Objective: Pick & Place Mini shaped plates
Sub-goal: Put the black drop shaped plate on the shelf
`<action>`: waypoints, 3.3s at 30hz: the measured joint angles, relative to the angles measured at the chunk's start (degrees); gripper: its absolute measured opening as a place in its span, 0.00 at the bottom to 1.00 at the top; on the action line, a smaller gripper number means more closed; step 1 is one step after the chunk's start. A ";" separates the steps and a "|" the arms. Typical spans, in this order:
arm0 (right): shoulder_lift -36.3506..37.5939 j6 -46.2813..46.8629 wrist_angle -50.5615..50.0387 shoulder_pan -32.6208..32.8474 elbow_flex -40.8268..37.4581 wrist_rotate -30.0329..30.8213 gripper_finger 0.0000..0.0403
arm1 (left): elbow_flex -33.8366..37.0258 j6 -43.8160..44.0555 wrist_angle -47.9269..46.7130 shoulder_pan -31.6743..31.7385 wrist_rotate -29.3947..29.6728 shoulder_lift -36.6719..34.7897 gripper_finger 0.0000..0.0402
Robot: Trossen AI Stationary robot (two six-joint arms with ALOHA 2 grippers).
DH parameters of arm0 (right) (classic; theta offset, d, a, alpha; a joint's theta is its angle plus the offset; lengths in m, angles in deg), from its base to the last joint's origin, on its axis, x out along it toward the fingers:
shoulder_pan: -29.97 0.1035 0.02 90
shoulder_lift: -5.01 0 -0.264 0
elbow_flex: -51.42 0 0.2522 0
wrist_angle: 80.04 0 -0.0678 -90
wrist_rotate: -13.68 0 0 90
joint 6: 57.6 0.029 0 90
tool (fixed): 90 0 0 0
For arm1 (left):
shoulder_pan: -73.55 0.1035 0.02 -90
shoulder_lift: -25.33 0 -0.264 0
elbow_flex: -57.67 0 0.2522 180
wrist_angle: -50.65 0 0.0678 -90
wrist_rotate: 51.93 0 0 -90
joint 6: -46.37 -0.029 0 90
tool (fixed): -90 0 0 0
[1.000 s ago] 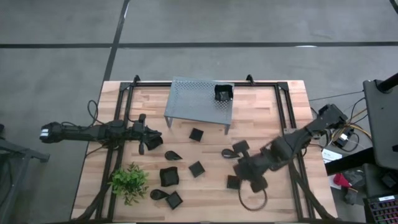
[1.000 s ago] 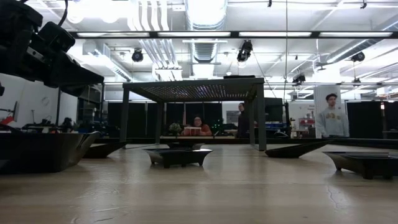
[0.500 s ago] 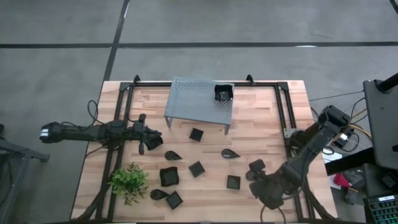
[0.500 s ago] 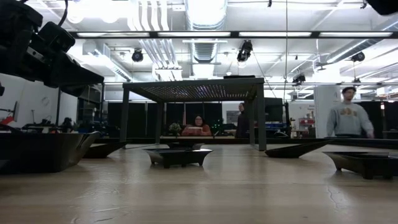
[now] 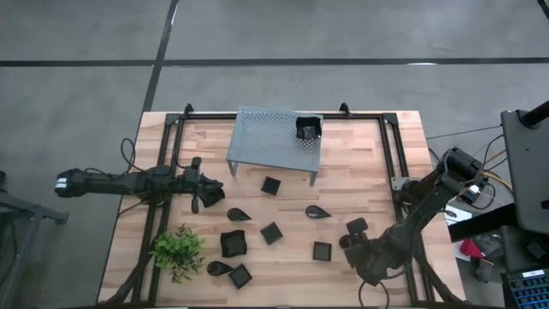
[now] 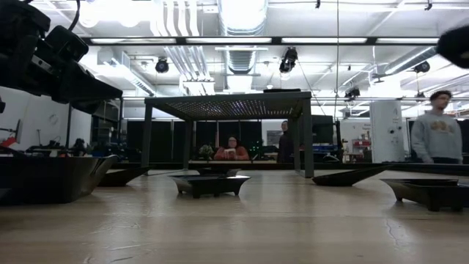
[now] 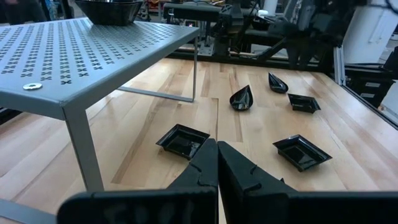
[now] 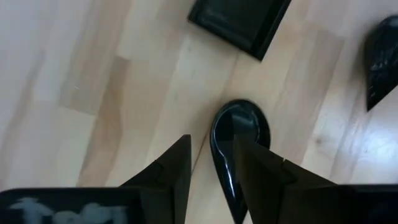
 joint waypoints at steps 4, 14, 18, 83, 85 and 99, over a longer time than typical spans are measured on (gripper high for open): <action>-2.03 0.92 1.16 0.00 -0.91 -0.02 0.27 | 0.00 0.01 -0.02 0.00 0.00 0.00 0.00; -5.51 0.98 0.83 0.03 -0.94 -0.04 0.24 | 0.00 0.01 -0.02 0.00 0.01 0.02 0.00; -6.29 0.98 0.73 0.00 -1.80 -0.07 0.22 | 0.00 0.01 -0.02 0.00 0.00 0.04 0.00; -5.75 -35.52 -20.94 -25.77 34.40 13.11 0.02 | 0.00 0.01 -0.02 0.01 0.00 0.04 0.00; -5.66 -38.51 -20.97 -28.87 36.02 13.01 0.02 | 0.02 0.01 -0.02 0.02 0.02 0.04 0.00; -5.66 -48.20 -16.84 -52.41 40.17 -1.78 0.02 | 0.02 -0.01 -0.02 0.00 0.00 0.04 0.00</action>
